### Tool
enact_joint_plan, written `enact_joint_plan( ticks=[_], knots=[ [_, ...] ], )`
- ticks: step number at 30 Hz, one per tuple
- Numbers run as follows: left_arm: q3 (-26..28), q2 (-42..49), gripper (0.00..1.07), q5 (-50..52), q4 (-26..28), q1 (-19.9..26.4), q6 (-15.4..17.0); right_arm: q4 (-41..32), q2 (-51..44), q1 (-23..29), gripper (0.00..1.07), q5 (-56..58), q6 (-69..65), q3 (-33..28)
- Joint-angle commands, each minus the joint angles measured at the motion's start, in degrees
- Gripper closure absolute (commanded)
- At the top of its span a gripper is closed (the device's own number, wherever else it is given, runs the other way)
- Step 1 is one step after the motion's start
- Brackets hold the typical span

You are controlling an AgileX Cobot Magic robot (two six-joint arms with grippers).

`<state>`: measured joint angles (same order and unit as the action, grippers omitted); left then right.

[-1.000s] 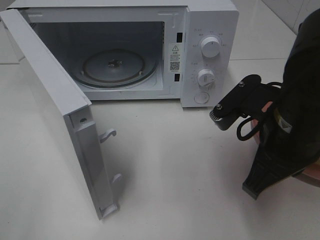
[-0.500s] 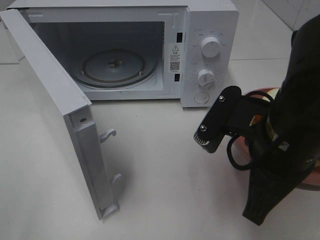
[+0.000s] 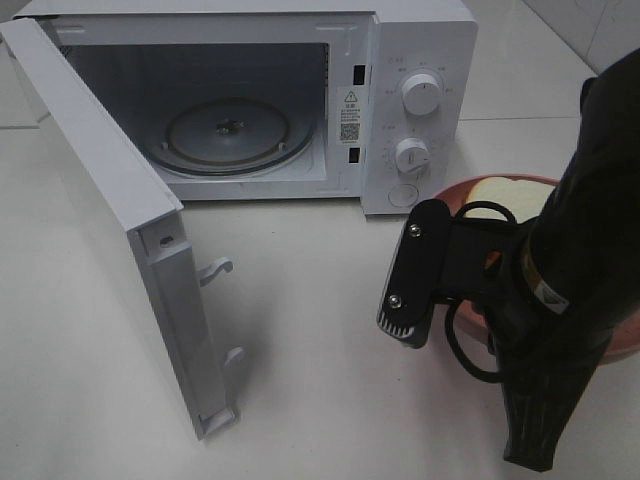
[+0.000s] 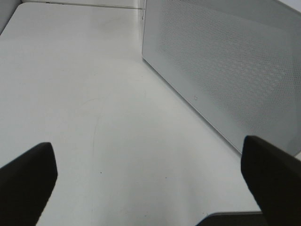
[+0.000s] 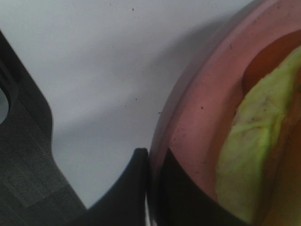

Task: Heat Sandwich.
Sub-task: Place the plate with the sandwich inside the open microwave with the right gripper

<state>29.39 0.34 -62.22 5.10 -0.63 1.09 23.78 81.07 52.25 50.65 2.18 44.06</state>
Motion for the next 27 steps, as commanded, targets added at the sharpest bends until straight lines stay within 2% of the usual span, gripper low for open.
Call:
enact_joint_plan(
  ticks=[1, 27],
  knots=[
    [0.1, 0.9, 0.07, 0.8, 0.5, -0.3, -0.1, 1.2, -0.4, 0.1, 1.07, -2.9, 5.3, -0.1],
    [0.1, 0.9, 0.07, 0.8, 0.5, -0.3, -0.1, 1.3, -0.4, 0.1, 1.07, -11.3, 33.7, -0.1]
  ],
)
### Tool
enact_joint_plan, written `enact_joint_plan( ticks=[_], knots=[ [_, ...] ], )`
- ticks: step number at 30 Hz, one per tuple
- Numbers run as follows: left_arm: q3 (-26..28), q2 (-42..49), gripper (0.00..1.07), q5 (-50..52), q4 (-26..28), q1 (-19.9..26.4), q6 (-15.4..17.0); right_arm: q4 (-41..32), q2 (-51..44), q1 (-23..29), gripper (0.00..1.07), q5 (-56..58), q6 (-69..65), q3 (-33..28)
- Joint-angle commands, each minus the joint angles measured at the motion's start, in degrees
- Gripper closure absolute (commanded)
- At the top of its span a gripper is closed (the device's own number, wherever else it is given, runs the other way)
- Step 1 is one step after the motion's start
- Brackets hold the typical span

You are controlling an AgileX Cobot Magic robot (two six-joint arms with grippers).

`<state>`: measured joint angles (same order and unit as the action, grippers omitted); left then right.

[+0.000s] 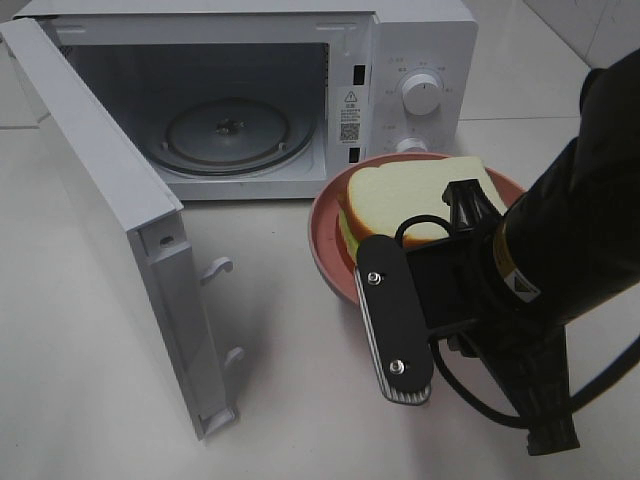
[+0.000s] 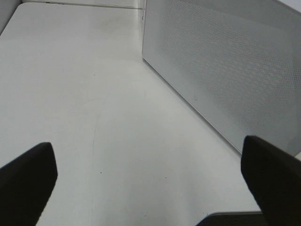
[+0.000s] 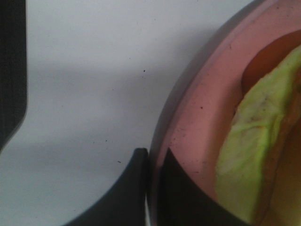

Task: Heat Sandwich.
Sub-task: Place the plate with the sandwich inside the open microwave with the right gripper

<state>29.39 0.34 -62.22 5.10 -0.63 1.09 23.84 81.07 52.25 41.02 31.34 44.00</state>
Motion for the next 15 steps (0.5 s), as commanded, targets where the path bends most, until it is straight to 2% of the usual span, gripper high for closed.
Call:
enact_joint_plan(
  ticks=[1, 9, 15],
  knots=[
    [0.1, 0.9, 0.07, 0.8, 0.5, -0.3, -0.1, 1.2, -0.4, 0.1, 1.07, -2.3, 6.1, -0.1],
    [0.1, 0.9, 0.07, 0.8, 0.5, -0.3, -0.1, 1.0, -0.4, 0.1, 1.06, -4.1, 19.3, -0.1],
    [0.1, 0.9, 0.07, 0.8, 0.5, -0.3, -0.1, 1.0, -0.4, 0.1, 1.05, -4.1, 20.2, -0.1]
  ],
)
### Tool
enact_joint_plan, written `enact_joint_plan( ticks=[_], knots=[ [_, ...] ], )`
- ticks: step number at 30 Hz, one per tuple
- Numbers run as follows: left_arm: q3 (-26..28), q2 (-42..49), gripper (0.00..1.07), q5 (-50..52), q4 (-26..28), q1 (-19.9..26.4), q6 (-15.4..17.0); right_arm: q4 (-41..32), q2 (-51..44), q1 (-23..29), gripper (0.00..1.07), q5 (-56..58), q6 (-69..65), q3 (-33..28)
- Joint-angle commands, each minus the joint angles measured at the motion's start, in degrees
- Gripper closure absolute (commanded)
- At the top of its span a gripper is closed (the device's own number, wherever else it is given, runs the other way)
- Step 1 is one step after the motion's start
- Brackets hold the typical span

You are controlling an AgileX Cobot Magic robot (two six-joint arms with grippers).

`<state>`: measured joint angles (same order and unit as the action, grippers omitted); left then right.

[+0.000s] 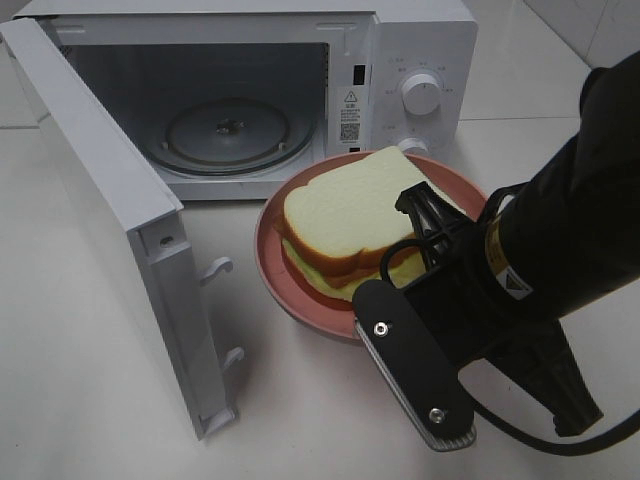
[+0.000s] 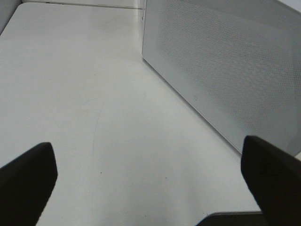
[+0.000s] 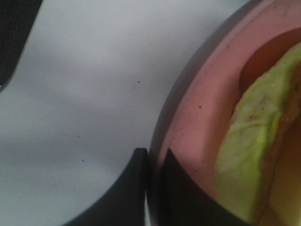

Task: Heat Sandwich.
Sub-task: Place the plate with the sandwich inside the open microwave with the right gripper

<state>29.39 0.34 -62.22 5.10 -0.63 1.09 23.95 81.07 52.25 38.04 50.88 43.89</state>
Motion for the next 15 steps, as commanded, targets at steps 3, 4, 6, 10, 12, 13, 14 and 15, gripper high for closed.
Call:
enact_joint_plan(
  ticks=[3, 4, 6, 10, 12, 13, 14, 15],
  knots=[
    [0.1, 0.9, 0.07, 0.8, 0.5, -0.3, -0.1, 0.9, -0.4, 0.1, 1.04, -1.6, -0.8, 0.1],
    [0.1, 0.9, 0.07, 0.8, 0.5, -0.3, -0.1, 0.9, -0.4, 0.1, 1.04, -1.8, -0.2, 0.1],
    [0.1, 0.9, 0.07, 0.8, 0.5, -0.3, -0.1, 0.9, -0.4, -0.1, 1.04, -2.3, 2.3, 0.1],
    [0.1, 0.9, 0.07, 0.8, 0.5, -0.3, -0.1, 0.9, -0.4, -0.6, 1.05, -3.9, 6.6, 0.1],
    [0.1, 0.9, 0.07, 0.8, 0.5, -0.3, -0.1, -0.6, -0.4, -2.9, 1.05, -5.6, 10.5, 0.1],
    [0.1, 0.9, 0.07, 0.8, 0.5, -0.3, -0.1, -1.5, -0.4, -3.8, 1.05, -5.8, 11.9, 0.1],
    [0.1, 0.9, 0.07, 0.8, 0.5, -0.3, -0.1, -2.2, -0.4, -4.4, 1.05, -6.2, 13.9, 0.1],
    [0.1, 0.9, 0.07, 0.8, 0.5, -0.3, -0.1, -2.2, -0.4, -4.4, 1.05, -6.2, 13.9, 0.1]
  ],
)
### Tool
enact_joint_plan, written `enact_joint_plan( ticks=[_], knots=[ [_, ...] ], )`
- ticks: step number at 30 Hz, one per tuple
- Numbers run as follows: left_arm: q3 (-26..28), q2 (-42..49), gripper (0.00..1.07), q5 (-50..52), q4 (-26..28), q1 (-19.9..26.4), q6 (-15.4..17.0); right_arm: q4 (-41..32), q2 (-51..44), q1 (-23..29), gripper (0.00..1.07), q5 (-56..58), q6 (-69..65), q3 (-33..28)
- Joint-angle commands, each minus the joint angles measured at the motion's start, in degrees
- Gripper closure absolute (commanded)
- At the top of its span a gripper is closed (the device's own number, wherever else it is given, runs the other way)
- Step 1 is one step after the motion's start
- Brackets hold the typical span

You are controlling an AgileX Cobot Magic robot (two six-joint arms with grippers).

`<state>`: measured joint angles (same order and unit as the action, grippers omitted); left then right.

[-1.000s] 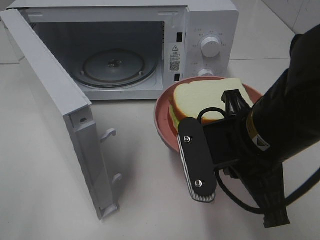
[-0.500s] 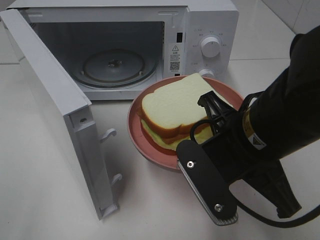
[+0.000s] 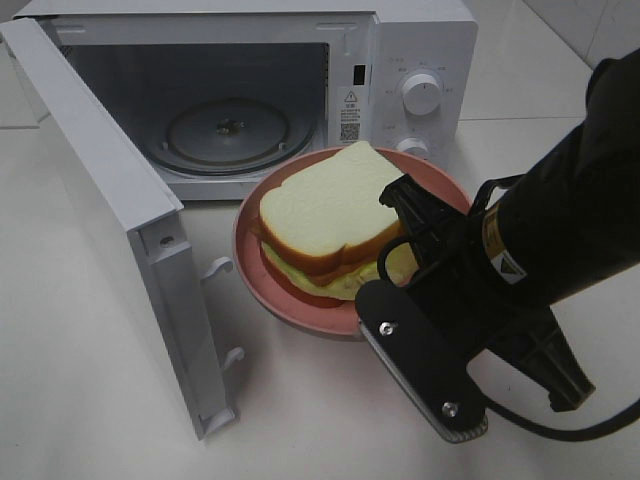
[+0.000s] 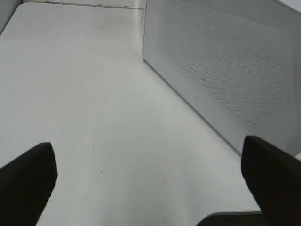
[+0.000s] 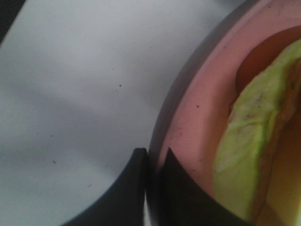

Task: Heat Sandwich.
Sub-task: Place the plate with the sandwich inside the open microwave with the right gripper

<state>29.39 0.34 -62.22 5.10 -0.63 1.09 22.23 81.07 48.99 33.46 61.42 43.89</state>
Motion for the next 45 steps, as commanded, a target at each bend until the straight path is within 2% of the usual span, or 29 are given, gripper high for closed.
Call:
enact_joint_plan(
  ticks=[1, 10, 12, 17, 29, 45],
  knots=[
    [0.1, 0.9, 0.07, 0.8, 0.5, -0.3, -0.1, -2.5, -0.4, -2.5, 1.05, -2.6, 6.9, 0.1],
    [0.1, 0.9, 0.07, 0.8, 0.5, -0.3, -0.1, -10.7, -0.4, -8.4, 1.05, -5.7, 22.0, 0.1],
    [0.1, 0.9, 0.07, 0.8, 0.5, -0.3, -0.1, -15.5, -0.4, -9.7, 1.04, -5.9, 27.3, 0.1],
    [0.1, 0.9, 0.07, 0.8, 0.5, -0.3, -0.1, -21.2, -0.2, -11.3, 1.04, -8.3, 34.9, 0.1],
    [0.1, 0.9, 0.07, 0.8, 0.5, -0.3, -0.1, -22.9, 2.1, -11.5, 1.06, -10.8, 37.1, 0.3],
    [0.1, 0.9, 0.07, 0.8, 0.5, -0.3, -0.1, -27.5, 11.2, -11.5, 1.06, -11.7, 43.1, 9.7]
  ],
)
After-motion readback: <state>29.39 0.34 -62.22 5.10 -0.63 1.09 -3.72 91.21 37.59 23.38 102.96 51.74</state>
